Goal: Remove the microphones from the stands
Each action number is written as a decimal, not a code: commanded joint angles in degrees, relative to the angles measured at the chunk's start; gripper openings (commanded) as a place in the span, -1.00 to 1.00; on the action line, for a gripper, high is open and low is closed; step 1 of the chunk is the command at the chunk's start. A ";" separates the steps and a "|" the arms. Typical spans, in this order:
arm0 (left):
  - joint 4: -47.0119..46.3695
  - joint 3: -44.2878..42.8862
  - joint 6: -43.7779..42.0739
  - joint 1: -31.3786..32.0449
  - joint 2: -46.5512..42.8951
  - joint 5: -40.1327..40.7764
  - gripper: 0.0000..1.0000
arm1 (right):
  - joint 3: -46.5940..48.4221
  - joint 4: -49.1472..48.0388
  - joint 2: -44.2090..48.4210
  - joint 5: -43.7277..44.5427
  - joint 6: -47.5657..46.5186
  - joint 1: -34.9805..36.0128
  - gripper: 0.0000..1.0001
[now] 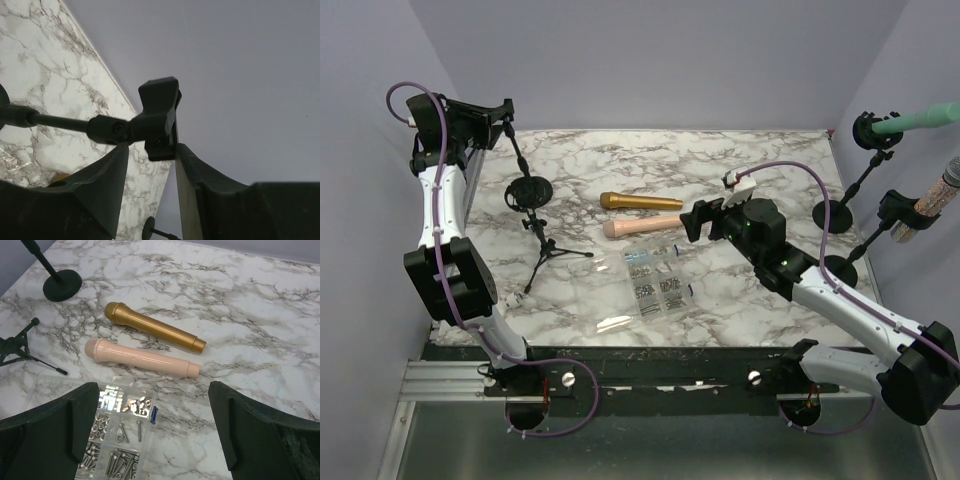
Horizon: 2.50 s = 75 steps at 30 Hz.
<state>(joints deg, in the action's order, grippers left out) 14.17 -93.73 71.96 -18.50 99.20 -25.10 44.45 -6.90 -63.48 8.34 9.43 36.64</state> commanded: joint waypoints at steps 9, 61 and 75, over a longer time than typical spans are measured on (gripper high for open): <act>1.08 -0.52 -3.02 0.29 3.34 1.46 -0.51 | -0.28 -2.15 -0.66 1.44 -0.07 0.05 1.00; 1.54 20.09 -34.94 21.72 -27.77 3.45 0.51 | 4.89 6.31 -3.60 -5.50 3.23 0.10 1.00; -3.94 28.45 -46.55 36.97 -35.97 -2.13 0.49 | 2.90 23.61 5.91 15.55 12.85 0.07 1.00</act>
<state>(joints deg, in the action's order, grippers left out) 10.81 -64.79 30.26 17.17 67.53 -25.91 47.79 8.82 -60.97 12.05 17.74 36.64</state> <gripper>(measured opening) 0.757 0.998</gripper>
